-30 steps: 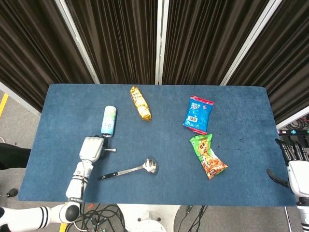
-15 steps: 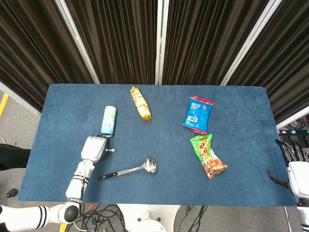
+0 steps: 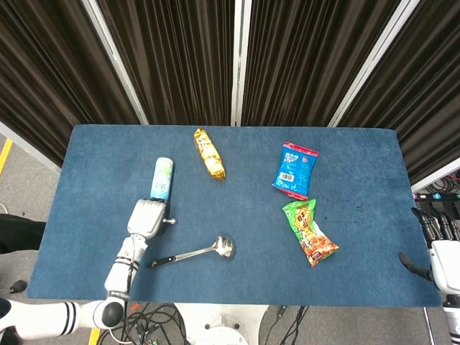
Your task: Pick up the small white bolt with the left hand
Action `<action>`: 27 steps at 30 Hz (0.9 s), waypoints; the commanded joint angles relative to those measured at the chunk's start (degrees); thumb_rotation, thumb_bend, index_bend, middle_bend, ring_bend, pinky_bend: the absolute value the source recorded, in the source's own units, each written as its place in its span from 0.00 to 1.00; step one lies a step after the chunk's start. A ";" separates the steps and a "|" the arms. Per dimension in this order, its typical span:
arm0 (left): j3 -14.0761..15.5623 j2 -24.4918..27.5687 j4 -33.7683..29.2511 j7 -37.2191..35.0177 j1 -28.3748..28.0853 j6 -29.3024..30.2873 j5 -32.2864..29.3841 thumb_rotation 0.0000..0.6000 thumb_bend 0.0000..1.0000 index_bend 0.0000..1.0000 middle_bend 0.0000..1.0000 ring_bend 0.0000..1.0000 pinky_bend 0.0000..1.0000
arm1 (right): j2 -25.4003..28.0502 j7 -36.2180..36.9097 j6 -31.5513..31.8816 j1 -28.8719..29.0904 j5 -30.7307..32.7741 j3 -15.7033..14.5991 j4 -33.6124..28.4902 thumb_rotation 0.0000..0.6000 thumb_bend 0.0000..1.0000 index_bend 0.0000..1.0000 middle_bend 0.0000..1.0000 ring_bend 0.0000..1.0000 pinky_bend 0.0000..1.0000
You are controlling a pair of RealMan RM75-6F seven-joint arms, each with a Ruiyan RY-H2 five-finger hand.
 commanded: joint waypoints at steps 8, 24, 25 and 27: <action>0.16 -0.31 -0.87 3.92 -2.16 0.08 -2.11 1.00 0.36 0.50 0.46 0.40 0.51 | -0.24 0.73 0.05 -0.18 0.13 -0.03 0.66 1.00 0.13 0.09 0.15 0.00 0.03; 1.72 2.14 -5.92 2.76 -1.54 2.65 -0.89 1.00 0.32 0.18 0.39 0.38 0.51 | -0.25 1.23 0.48 -0.38 -0.18 0.01 0.98 1.00 0.13 0.09 0.16 0.00 0.03; 1.80 2.83 -7.09 1.81 -0.98 3.59 0.32 1.00 0.29 0.17 0.39 0.38 0.51 | -0.22 1.21 0.53 -0.41 -0.19 0.01 0.97 1.00 0.13 0.09 0.16 0.00 0.03; 2.10 4.83 -9.99 -1.30 0.92 7.00 4.86 1.00 0.20 0.16 0.38 0.38 0.51 | -0.10 1.18 0.64 -0.45 -0.28 0.01 0.91 1.00 0.13 0.09 0.16 0.00 0.03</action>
